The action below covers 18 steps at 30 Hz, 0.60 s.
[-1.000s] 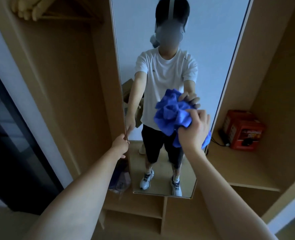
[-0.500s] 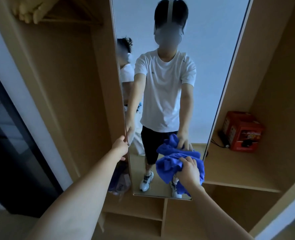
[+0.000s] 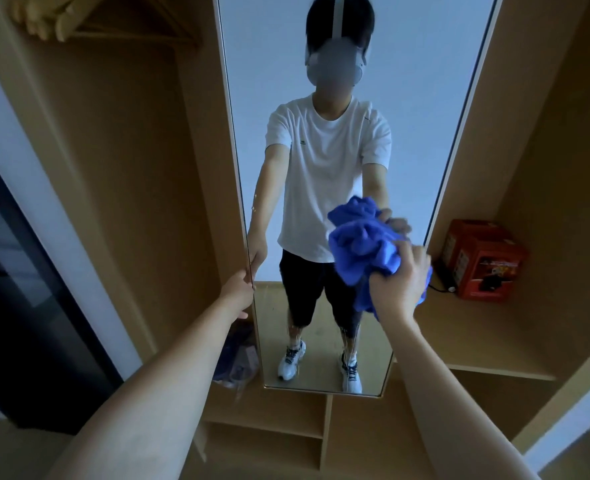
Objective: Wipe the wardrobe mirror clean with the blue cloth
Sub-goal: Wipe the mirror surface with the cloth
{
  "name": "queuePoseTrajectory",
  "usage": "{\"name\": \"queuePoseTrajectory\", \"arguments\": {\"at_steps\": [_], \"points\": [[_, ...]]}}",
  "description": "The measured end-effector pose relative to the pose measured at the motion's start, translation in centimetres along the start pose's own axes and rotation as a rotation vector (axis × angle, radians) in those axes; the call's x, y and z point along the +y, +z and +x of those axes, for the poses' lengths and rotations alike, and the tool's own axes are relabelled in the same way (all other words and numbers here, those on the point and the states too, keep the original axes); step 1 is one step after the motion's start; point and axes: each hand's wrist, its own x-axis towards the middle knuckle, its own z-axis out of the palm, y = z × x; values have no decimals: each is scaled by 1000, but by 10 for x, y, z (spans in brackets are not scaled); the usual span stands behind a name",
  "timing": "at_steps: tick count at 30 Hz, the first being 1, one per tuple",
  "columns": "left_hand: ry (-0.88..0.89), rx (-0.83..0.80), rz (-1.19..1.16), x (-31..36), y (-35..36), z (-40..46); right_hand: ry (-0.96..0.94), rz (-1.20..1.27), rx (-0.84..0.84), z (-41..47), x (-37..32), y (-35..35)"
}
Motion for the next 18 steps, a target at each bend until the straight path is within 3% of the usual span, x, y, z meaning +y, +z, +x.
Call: {"name": "queuePoseTrajectory", "arguments": {"at_steps": [3, 7, 10, 13, 18], "points": [[3, 5, 7, 0, 1, 0, -111, -249, -267, -52, 39, 19], [-13, 27, 10, 1, 3, -3, 81, -423, -695, -94, 66, 30], [-13, 36, 15, 1, 4, -3, 125, -440, -864, -88, 74, 26], [-3, 39, 25, 1, 4, -3, 146, -317, -695, -67, 51, 15], [12, -10, -7, -2, 1, 1, 104, -75, -196, -11, -7, -2]]}}
